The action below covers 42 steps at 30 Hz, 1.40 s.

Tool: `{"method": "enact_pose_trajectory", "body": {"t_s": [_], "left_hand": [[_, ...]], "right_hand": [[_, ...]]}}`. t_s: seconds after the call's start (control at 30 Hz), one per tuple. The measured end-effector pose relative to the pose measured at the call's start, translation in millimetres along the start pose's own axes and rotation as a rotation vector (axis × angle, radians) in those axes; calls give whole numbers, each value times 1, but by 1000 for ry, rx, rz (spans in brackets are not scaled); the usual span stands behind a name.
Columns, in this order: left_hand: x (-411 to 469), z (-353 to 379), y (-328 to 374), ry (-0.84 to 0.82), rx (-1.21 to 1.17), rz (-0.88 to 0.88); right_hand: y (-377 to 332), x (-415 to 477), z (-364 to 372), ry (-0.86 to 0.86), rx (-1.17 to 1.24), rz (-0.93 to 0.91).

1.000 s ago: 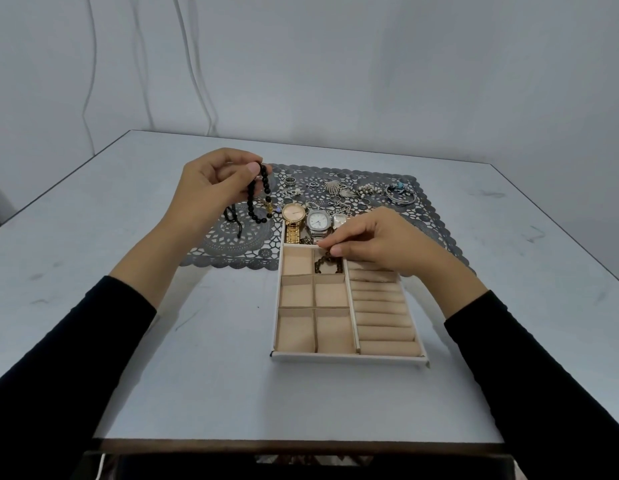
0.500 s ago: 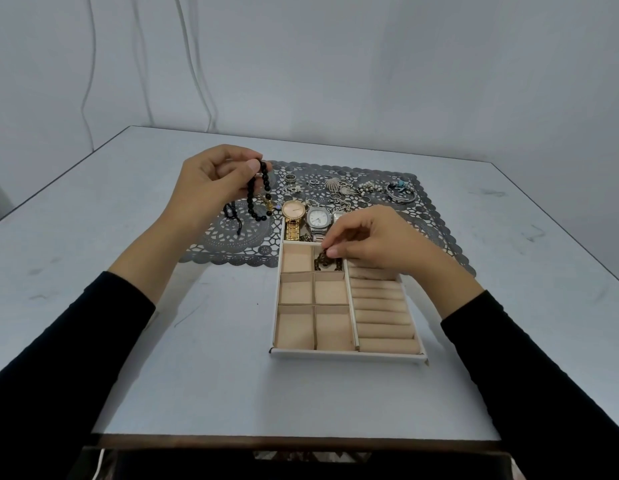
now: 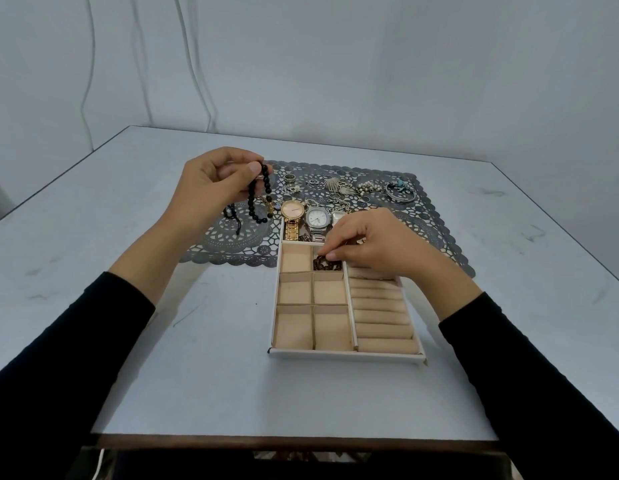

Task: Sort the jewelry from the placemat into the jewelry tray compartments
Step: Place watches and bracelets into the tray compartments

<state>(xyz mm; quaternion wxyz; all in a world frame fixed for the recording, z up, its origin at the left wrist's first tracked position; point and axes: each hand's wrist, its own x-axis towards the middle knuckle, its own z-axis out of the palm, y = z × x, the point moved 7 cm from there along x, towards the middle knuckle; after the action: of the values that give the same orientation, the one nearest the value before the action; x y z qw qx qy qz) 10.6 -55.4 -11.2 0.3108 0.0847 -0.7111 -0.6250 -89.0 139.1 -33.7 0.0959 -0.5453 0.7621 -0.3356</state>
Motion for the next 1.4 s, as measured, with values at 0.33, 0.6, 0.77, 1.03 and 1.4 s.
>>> {"method": "enact_pose_trajectory", "body": {"t_s": [0.33,0.6,0.77,1.03,1.4], "left_hand": [[-3,4,5,3,-49,0],[-4,8,11,-3,-69,15],[-5,10,11,-25,-68,21],[-16,30,13,-100,-83,-5],[-32,49,-10,-239,-44,-194]], "right_hand": [[21,-24,-23,222,326,155],[69,-64,-50,568,-54,312],[85,-75,-52,495,-211,384],[96,-76,-39,309,-274,516],[93,-75,-39,288,-299,520]]}}
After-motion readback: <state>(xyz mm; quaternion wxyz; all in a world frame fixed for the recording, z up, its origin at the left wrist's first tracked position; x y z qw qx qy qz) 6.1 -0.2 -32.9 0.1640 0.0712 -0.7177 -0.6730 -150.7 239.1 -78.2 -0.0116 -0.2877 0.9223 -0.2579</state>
